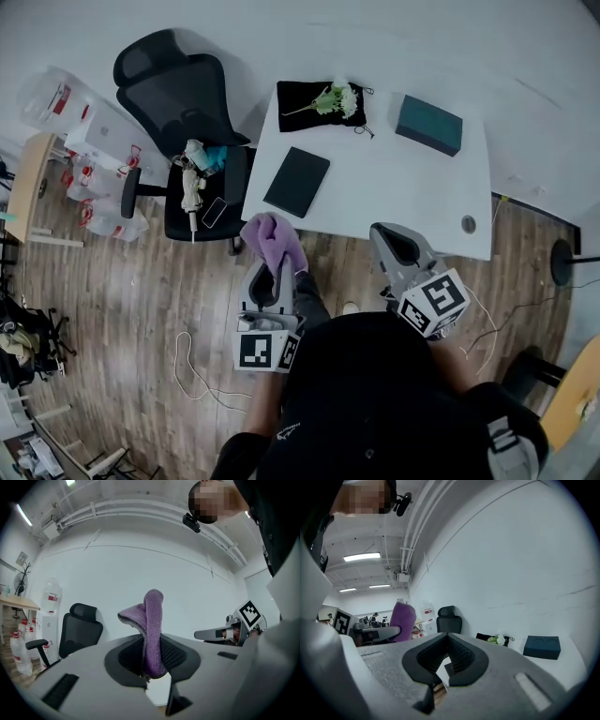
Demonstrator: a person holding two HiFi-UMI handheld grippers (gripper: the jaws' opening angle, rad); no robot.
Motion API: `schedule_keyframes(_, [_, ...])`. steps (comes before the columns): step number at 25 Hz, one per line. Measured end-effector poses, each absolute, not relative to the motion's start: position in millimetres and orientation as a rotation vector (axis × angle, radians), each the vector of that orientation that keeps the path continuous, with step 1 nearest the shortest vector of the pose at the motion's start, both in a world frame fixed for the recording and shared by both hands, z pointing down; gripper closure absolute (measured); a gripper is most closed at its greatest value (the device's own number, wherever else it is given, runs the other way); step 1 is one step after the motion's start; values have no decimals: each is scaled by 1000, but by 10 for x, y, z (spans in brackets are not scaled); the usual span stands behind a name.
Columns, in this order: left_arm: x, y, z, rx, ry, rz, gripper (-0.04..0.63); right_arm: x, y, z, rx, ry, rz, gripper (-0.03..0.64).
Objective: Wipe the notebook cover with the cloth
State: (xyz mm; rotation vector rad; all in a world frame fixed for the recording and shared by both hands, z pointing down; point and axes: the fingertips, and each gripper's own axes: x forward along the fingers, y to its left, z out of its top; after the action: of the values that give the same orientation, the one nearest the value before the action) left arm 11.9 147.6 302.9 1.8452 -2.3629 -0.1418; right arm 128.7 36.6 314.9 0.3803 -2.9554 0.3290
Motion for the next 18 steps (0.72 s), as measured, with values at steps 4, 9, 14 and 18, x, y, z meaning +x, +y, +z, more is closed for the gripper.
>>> schedule_keyframes(4, [-205, 1205, 3019, 1899, -2318, -134, 520, 1017, 183, 3172, 438, -2939, 346, 614])
schedule_keyframes(9, [-588, 901, 3006, 1960, -2249, -126, 520, 647, -9, 3100, 503, -2931, 339, 615])
schedule_keyframes(14, [-878, 594, 3043, 2048, -2152, -98, 520, 367, -195, 3071, 603, -2916, 340, 615])
schedule_keyframes(18, [-1114, 363, 3065, 2114, -2080, -87, 520, 168, -333, 3067, 692, -2899, 342, 614])
